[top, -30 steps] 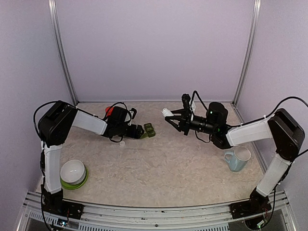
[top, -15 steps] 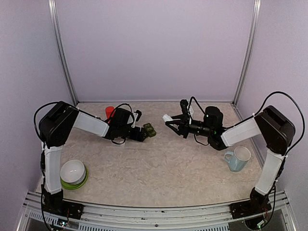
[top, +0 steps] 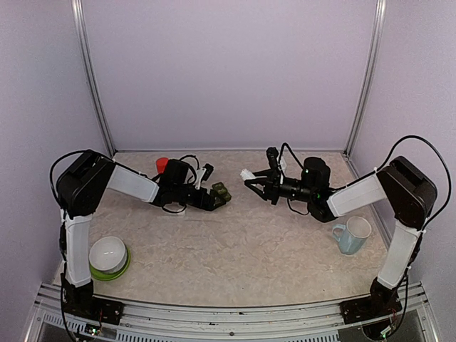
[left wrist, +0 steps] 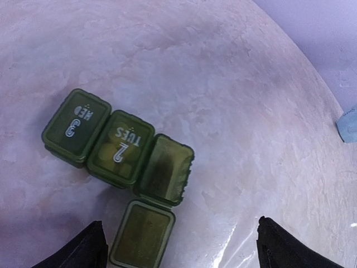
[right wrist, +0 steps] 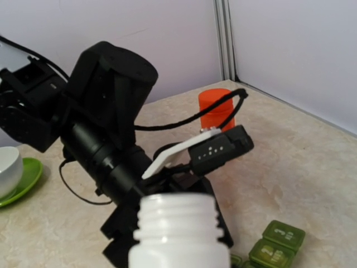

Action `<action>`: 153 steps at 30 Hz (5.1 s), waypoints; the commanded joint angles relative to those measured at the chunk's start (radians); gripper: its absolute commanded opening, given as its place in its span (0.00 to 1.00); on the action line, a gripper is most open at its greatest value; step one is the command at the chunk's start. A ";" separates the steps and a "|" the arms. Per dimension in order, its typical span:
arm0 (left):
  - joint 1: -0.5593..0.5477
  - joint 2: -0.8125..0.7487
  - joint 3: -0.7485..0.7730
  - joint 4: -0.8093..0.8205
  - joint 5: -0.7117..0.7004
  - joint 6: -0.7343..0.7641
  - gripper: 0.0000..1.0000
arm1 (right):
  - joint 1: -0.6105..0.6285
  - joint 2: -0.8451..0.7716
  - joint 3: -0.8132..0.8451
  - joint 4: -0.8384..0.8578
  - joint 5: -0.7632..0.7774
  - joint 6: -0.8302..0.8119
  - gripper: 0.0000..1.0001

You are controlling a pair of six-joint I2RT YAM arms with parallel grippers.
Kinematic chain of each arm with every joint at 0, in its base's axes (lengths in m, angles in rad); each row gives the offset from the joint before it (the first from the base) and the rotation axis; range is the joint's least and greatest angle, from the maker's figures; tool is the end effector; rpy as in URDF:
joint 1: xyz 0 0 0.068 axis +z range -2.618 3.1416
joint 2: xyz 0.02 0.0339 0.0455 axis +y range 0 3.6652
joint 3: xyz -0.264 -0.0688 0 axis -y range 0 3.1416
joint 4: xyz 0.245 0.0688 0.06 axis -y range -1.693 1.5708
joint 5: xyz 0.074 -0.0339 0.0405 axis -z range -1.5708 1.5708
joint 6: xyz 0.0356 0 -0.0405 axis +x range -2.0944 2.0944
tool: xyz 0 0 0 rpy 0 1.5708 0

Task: Sort the pills into containers
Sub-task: Adjust the pill container at the center of the board, then move the pill container to the center of the board, then pour the pill into the compartment of the pill container.

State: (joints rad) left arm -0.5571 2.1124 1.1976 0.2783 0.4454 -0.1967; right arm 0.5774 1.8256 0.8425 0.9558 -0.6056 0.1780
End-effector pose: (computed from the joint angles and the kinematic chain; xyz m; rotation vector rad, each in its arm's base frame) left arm 0.3640 -0.2448 0.1191 0.6623 2.1879 -0.8998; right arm 0.3036 0.2220 0.1955 -0.8071 1.4958 1.0558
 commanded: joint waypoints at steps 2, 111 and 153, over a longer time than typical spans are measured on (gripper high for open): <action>-0.021 0.012 0.011 0.014 0.080 0.022 0.90 | -0.011 0.004 0.027 0.015 -0.009 0.009 0.01; -0.050 0.127 0.199 0.076 0.102 -0.121 0.74 | -0.014 0.006 -0.038 -0.293 0.068 -0.031 0.00; -0.080 -0.025 0.084 0.074 -0.005 0.031 0.99 | 0.044 0.139 0.161 -0.593 0.112 -0.084 0.00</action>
State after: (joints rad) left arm -0.6277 2.1391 1.2984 0.3443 0.4606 -0.1997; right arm 0.6075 1.9430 0.9760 0.3855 -0.4931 0.1062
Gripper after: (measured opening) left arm 0.988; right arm 0.321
